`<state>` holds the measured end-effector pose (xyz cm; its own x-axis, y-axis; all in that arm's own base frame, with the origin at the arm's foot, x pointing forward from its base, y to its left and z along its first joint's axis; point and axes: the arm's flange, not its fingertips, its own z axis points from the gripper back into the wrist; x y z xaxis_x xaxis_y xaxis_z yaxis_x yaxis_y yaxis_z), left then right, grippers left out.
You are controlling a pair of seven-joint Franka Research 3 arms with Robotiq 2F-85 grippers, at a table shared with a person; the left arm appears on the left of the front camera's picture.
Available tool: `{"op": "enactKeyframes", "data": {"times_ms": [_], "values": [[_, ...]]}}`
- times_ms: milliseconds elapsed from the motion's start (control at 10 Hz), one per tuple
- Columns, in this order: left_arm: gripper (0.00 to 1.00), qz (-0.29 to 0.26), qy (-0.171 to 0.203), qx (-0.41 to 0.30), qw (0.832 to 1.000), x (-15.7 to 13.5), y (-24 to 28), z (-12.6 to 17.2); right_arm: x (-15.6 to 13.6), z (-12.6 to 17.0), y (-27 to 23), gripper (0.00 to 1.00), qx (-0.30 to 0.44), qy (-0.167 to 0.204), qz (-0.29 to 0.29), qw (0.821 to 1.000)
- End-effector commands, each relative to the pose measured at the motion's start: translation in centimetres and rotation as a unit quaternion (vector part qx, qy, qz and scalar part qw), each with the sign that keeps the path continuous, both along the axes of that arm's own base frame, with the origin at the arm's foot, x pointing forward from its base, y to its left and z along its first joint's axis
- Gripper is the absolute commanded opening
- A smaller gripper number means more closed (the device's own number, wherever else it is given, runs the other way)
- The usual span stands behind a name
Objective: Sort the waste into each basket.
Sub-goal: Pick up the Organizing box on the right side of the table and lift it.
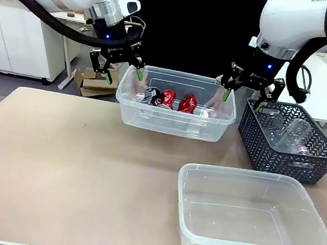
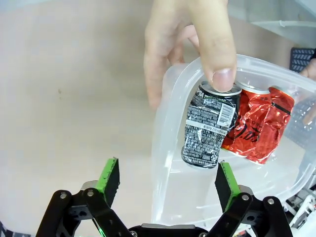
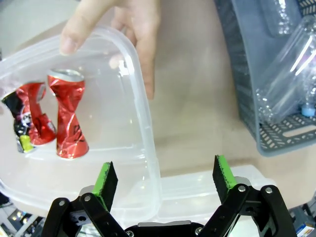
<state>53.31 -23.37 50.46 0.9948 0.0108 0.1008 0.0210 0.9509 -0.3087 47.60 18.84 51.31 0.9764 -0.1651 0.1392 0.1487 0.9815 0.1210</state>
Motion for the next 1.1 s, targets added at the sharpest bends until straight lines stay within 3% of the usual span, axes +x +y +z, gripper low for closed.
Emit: {"op": "enactKeyframes", "data": {"times_ms": [0,200,300,400,500,600,700,800,900,1000], "values": [[1.00,0.001,-0.001,0.000,1.000,0.0,0.1,0.1,-0.1,0.2,0.0,1.00,0.000,-0.001,0.000,1.000],[1.00,0.000,0.000,0.000,1.000,0.0,0.0,0.0,0.0,0.0,0.0,1.00,0.000,0.000,0.000,1.000],[1.00,-0.019,0.004,-0.017,1.000,-1.7,0.1,2.3,-2.7,5.0,-3.0,1.00,0.046,-0.031,0.014,0.998],[1.00,-0.079,0.036,-0.063,0.994,-5.5,0.3,4.7,-6.9,9.2,-6.5,1.00,0.081,-0.055,0.042,0.994],[1.00,0.001,0.044,-0.053,0.998,-10.5,0.9,6.0,-12.0,12.0,-10.6,1.00,0.084,-0.048,0.070,0.993],[1.00,0.015,0.054,-0.059,0.997,-14.9,1.6,6.1,-16.0,12.5,-13.7,1.00,0.090,-0.037,0.081,0.992],[1.00,0.047,0.051,-0.067,0.995,-18.3,1.8,5.2,-18.9,11.2,-16.2,1.00,0.044,-0.026,0.082,0.995],[1.00,0.021,0.089,-0.047,0.995,-20.5,0.3,3.4,-20.8,8.9,-18.1,1.00,0.023,0.002,0.094,0.995],[1.00,-0.017,0.108,-0.040,0.993,-21.0,-2.1,1.5,-21.8,5.8,-19.3,1.00,-0.038,0.031,0.113,0.992],[1.00,-0.066,0.137,-0.046,0.987,-19.6,-4.8,-1.1,-21.6,2.7,-19.3,1.00,-0.044,0.051,0.150,0.986]]}}
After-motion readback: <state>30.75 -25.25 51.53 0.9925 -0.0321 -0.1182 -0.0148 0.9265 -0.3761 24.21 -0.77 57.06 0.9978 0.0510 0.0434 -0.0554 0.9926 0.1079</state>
